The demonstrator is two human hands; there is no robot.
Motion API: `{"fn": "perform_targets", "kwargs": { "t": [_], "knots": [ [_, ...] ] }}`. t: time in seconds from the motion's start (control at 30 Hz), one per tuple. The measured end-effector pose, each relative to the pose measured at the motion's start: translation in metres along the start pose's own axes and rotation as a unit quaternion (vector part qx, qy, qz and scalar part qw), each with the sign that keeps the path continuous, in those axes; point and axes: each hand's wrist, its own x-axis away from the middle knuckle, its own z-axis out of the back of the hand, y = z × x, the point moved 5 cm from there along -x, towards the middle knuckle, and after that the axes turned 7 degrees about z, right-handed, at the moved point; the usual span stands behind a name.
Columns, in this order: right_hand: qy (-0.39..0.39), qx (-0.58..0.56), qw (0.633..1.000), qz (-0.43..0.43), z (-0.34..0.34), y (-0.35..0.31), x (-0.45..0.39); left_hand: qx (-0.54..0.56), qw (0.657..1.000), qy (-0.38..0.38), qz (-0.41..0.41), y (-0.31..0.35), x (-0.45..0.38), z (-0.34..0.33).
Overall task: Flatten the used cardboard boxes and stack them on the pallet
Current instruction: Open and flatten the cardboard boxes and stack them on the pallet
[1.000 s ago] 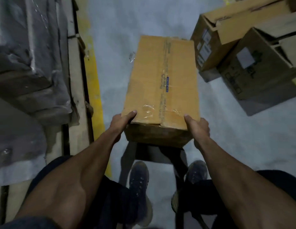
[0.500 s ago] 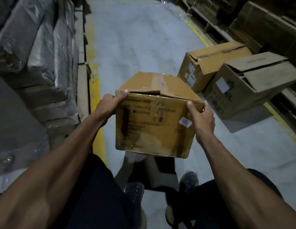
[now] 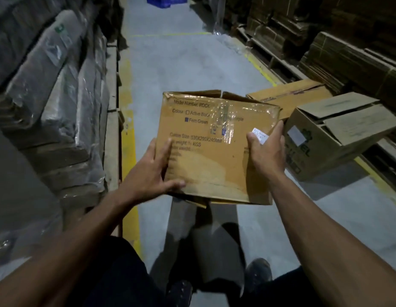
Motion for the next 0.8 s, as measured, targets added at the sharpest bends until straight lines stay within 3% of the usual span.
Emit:
{"fn": "perform_targets", "kwargs": {
  "t": [0.1, 0.3, 0.6, 0.8],
  "knots": [
    [-0.009, 0.010, 1.000, -0.014, 0.001, -0.004, -0.019, -0.063, 0.998, -0.011, -0.016, -0.005, 0.017, -0.022],
    [-0.076, 0.072, 0.994, 0.022, 0.003, 0.000, -0.006, 0.045, 0.994, 0.095, 0.041, 0.007, 0.006, -0.027],
    [-0.156, 0.106, 0.974, 0.123, 0.000, 0.057, 0.062, 0.124, 0.982, 0.118, 0.077, 0.012, -0.008, -0.027],
    [-0.056, 0.099, 0.983, 0.146, -0.009, 0.058, 0.061, 0.118, 0.979, 0.143, 0.080, 0.020, -0.004, -0.024]
  ]
}}
